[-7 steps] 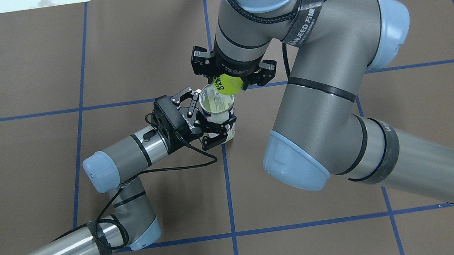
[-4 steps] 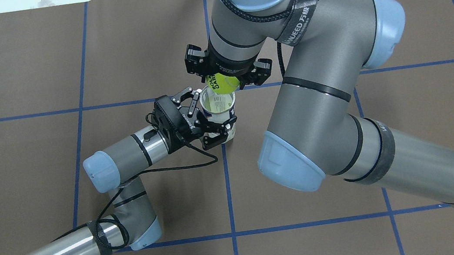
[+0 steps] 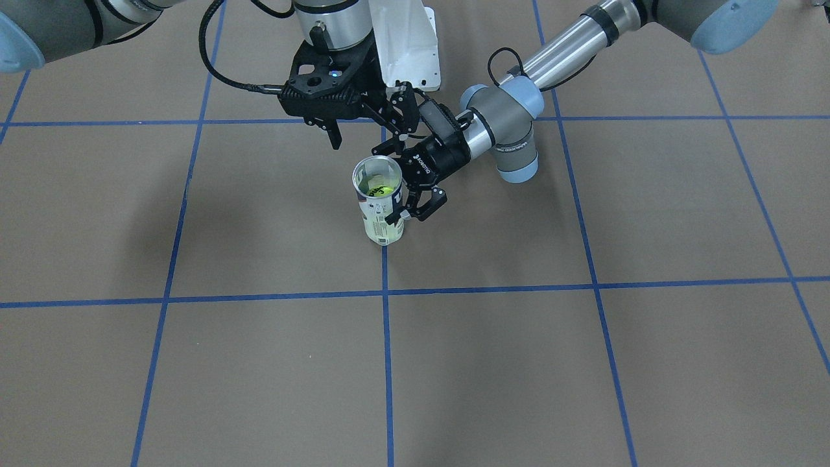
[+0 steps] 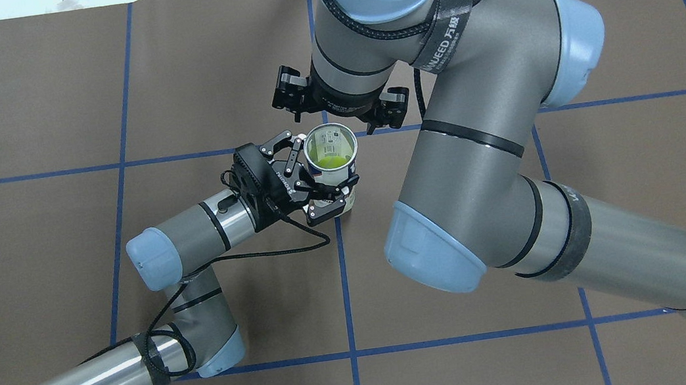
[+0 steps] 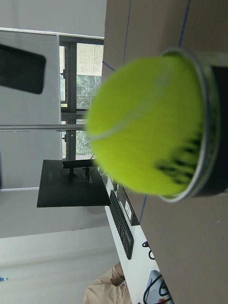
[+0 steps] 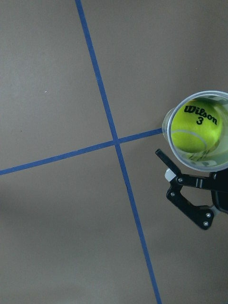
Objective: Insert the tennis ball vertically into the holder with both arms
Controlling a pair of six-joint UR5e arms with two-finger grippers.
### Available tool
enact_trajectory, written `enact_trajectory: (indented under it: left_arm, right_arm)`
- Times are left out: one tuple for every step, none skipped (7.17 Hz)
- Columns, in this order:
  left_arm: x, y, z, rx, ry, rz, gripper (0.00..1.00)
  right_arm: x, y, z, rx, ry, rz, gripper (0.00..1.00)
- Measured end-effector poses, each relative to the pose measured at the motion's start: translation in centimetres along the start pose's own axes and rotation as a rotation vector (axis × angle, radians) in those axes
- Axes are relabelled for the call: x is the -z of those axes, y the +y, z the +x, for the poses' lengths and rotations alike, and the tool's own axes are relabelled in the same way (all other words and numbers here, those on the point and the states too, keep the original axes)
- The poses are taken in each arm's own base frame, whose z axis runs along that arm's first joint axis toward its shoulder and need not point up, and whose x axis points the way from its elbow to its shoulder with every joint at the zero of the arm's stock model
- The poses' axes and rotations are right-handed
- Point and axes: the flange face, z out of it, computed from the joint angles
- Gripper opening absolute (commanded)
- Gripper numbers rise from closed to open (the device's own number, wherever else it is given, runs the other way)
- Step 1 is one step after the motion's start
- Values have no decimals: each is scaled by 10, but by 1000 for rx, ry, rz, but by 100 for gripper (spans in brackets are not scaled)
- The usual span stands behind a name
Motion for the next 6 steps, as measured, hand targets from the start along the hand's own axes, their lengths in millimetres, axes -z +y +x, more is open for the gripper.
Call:
enact_trajectory:
  left_arm:
    - [0, -1, 0, 1, 1, 2, 99]
    - [0, -2, 0, 1, 2, 6, 99]
    - [1, -3, 0, 1, 1, 8, 99]
    - [1, -4, -2, 0, 0, 11, 99]
    - [2, -7, -3, 0, -1, 16, 99]
    - [4, -9, -5, -1, -2, 21, 99]
  right_arm:
    - [0, 0, 0, 6, 1, 0, 99]
    - [-1, -4, 3, 24, 6, 2, 99]
    - [-5, -13, 13, 53, 21, 8, 99]
    - [-13, -33, 35, 98, 54, 15, 99]
    - [-20, -61, 67, 155, 94, 11, 99]
    - [-24, -95, 108, 220, 130, -3, 99]
